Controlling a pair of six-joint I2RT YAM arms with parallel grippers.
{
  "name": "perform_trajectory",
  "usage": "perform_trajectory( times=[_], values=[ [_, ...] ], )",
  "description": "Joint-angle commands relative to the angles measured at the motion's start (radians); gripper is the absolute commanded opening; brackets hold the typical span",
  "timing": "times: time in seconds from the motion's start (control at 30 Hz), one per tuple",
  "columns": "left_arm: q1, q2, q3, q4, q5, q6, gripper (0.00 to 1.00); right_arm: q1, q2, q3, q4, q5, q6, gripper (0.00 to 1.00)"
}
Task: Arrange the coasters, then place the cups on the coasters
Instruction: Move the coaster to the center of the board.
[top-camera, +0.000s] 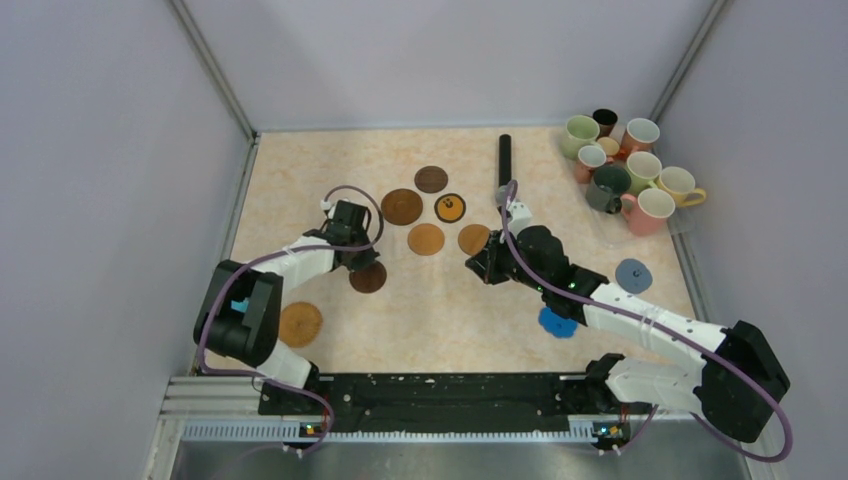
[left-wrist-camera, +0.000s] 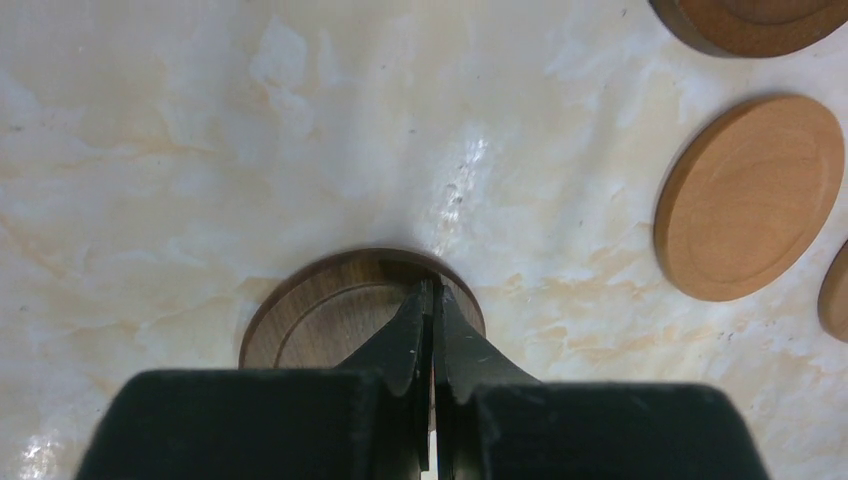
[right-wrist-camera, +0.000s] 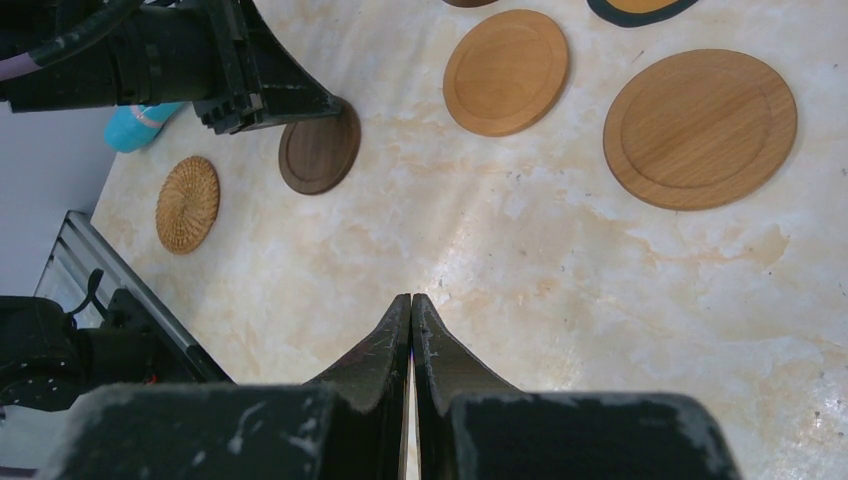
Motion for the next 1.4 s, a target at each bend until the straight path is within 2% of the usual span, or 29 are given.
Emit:
perform_trajectory(
  times=[0.0, 0.53, 1.37],
  values=[
    [0.013, 0.079, 0.036, 0.016, -0.034, 0.001, 0.00, 0.005, -0.007, 0.015, 0.020, 0.003, 0.001, 0.00],
    [0.035, 0.254, 0.254, 0.003, -0.065, 0.015, 0.00, 0.005, -0.017, 0.008, -0.012, 0.026, -0.004, 0.00],
    [0.049, 0.341, 0.355, -0.002, -0.065, 0.030, 0.00, 0.005, 0.022, 0.007, 0.001, 0.031, -0.015, 0.00]
  ],
)
